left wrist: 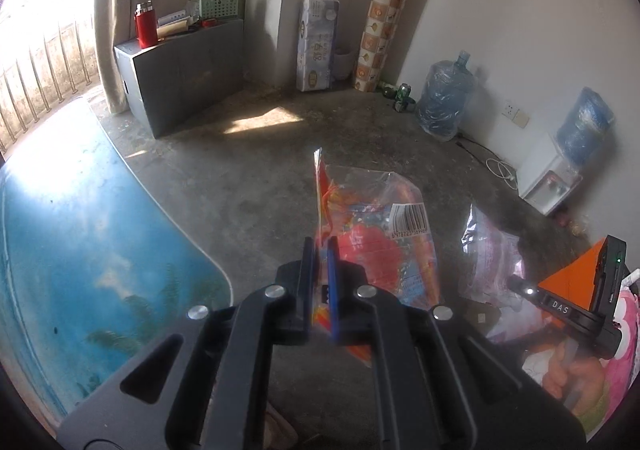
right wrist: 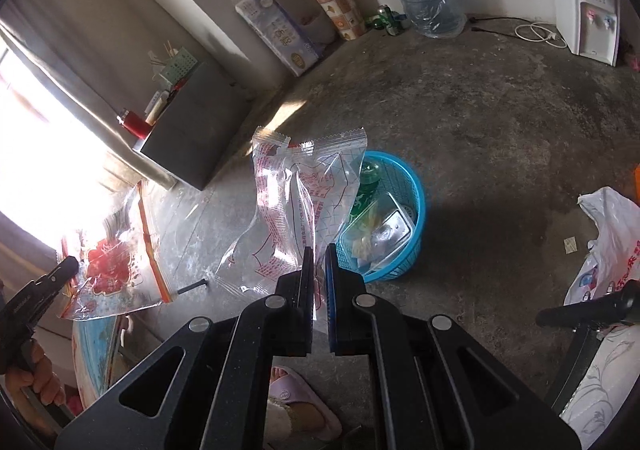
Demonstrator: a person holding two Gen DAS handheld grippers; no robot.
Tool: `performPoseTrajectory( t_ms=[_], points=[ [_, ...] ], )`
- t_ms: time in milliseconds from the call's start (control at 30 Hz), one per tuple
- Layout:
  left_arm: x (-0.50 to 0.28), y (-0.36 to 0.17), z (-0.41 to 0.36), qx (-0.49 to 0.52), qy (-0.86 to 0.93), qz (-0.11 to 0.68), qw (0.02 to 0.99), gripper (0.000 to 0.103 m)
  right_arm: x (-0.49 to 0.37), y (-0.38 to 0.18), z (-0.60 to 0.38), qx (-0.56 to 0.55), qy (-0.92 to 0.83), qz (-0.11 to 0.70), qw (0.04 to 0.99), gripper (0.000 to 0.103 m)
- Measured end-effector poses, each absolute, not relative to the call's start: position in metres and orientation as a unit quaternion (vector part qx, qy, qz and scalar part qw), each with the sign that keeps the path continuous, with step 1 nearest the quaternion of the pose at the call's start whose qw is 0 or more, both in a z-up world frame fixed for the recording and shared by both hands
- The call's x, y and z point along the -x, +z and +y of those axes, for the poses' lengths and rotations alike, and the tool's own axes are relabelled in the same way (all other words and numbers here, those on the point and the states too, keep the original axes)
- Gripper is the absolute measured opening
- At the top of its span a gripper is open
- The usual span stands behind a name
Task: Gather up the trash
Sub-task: 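Carry both bags in the two tools over to the blue wastebasket, then open the left tool over the wastebasket while the right tool releases the zip bag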
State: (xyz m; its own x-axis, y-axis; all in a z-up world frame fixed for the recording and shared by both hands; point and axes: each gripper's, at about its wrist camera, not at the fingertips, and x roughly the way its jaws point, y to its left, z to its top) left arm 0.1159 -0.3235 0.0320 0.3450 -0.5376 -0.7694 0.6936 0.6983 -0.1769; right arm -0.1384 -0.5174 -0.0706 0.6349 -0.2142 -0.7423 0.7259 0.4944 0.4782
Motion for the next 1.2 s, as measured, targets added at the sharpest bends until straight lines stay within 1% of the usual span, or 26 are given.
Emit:
performPoseTrajectory(
  t_ms=[167, 433, 533, 567, 600, 633, 667, 700, 767, 867, 900, 1033, 1100, 1200],
  points=[
    [-0.128, -0.027, -0.381, -0.101, -0.375, 0.480, 0.786, 0.005, 0.129, -0.107, -0.541, -0.432, -0.306, 0.332, 0.781, 0.006],
    [-0.160, -0.119, -0.443, -0.100, -0.355, 0.544, 0.753, 0.005, 0.098, -0.174, -0.574, -0.461, -0.324, 0.361, 0.743, 0.006],
    [-0.174, -0.149, -0.460, -0.097, -0.356, 0.558, 0.744, 0.005, 0.082, -0.194, -0.587, -0.467, -0.330, 0.359, 0.737, 0.006],
    [-0.179, -0.160, -0.465, -0.091, -0.358, 0.564, 0.739, 0.011, 0.075, -0.200, -0.591, -0.467, -0.333, 0.358, 0.737, 0.006],
    [-0.183, -0.172, -0.470, -0.084, -0.366, 0.575, 0.727, 0.018, 0.069, -0.209, -0.595, -0.468, -0.336, 0.358, 0.735, 0.008],
    [-0.189, -0.183, -0.471, -0.075, -0.371, 0.586, 0.716, 0.041, 0.063, -0.218, -0.598, -0.472, -0.338, 0.359, 0.731, 0.010],
    [-0.192, -0.193, -0.470, -0.071, -0.366, 0.593, 0.714, 0.056, 0.056, -0.229, -0.601, -0.474, -0.338, 0.361, 0.729, 0.010],
    [-0.194, -0.201, -0.471, -0.068, -0.360, 0.594, 0.717, 0.058, 0.050, -0.242, -0.604, -0.472, -0.341, 0.368, 0.725, 0.011],
    [-0.197, -0.211, -0.471, -0.065, -0.359, 0.598, 0.714, 0.058, 0.040, -0.265, -0.608, -0.469, -0.347, 0.390, 0.713, 0.012],
    [-0.201, -0.213, -0.465, -0.049, -0.355, 0.604, 0.712, 0.058, 0.034, -0.282, -0.606, -0.464, -0.347, 0.404, 0.708, 0.018],
    [-0.201, -0.211, -0.462, -0.046, -0.356, 0.601, 0.715, 0.059, 0.034, -0.284, -0.605, -0.460, -0.348, 0.408, 0.708, 0.022],
    [-0.201, -0.194, -0.457, -0.050, -0.363, 0.578, 0.729, 0.060, 0.040, -0.277, -0.599, -0.444, -0.355, 0.405, 0.716, 0.042],
    [-0.198, -0.181, -0.455, -0.048, -0.369, 0.567, 0.735, 0.061, 0.046, -0.271, -0.598, -0.441, -0.359, 0.400, 0.719, 0.046],
    [-0.189, -0.155, -0.453, -0.043, -0.383, 0.551, 0.740, 0.065, 0.059, -0.256, -0.598, -0.443, -0.366, 0.387, 0.721, 0.048]
  ],
)
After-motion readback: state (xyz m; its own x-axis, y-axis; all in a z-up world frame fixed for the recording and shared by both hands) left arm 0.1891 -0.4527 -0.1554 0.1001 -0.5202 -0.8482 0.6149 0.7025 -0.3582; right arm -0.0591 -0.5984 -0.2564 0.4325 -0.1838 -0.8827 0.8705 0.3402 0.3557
